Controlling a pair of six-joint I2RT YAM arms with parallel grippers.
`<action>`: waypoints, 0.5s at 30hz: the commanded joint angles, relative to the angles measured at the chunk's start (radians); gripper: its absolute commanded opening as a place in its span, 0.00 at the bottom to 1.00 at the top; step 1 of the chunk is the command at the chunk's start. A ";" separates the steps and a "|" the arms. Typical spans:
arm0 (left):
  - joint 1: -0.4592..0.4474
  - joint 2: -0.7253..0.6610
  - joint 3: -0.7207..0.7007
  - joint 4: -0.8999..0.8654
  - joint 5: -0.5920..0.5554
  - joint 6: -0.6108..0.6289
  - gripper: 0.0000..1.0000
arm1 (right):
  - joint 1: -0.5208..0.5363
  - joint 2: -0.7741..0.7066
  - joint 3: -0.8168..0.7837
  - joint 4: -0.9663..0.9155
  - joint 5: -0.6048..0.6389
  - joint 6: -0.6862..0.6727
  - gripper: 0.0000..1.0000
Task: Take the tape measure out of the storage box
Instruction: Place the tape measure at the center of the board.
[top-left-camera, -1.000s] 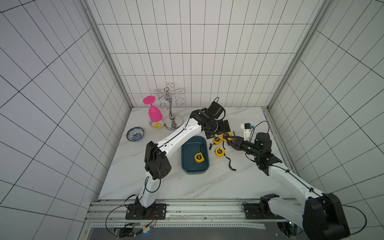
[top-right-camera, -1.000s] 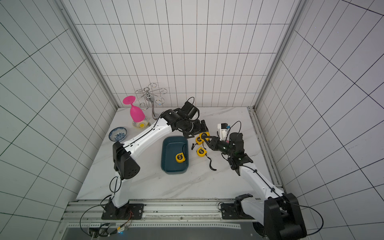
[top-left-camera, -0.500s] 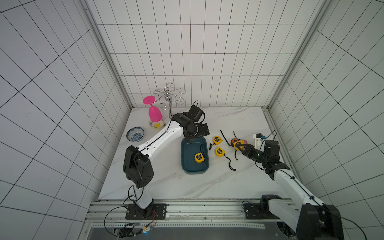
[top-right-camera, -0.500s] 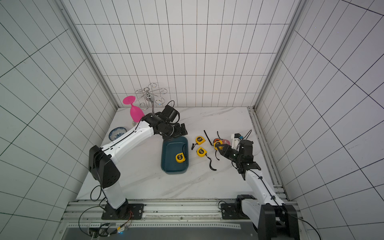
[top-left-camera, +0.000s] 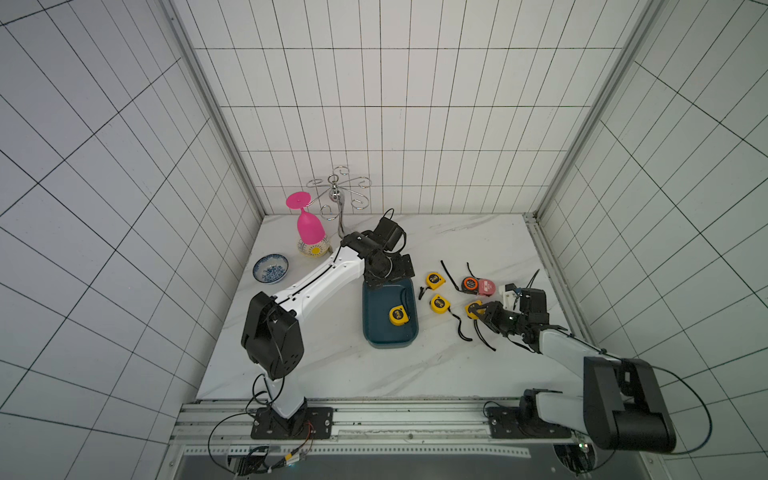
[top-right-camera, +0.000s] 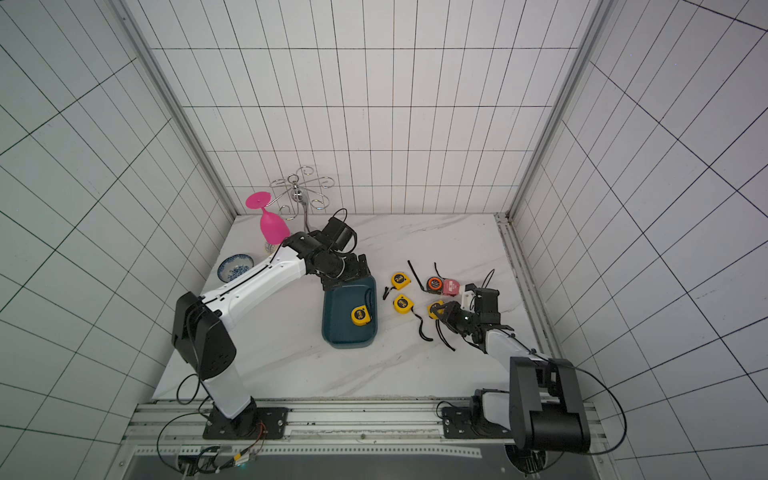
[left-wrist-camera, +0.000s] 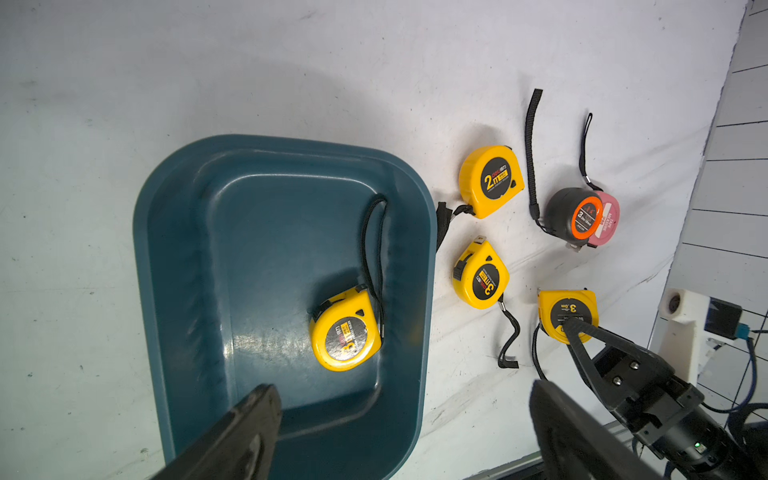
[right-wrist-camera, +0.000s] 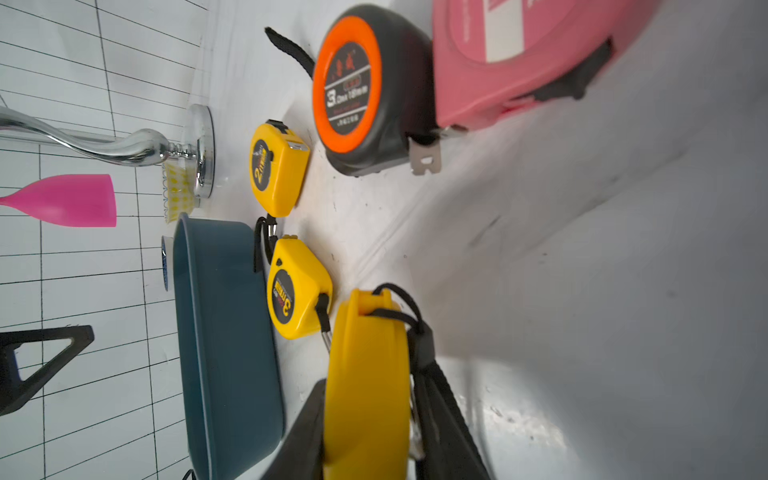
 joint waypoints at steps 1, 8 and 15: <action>0.006 -0.033 -0.015 0.020 -0.025 0.015 0.97 | -0.017 0.035 -0.001 0.055 -0.042 0.000 0.21; 0.010 -0.047 -0.035 0.022 -0.029 0.014 0.97 | -0.024 0.028 0.008 -0.013 -0.031 -0.027 0.33; 0.009 -0.051 -0.051 0.004 -0.034 0.031 0.97 | -0.023 -0.009 0.038 -0.153 0.005 -0.044 0.55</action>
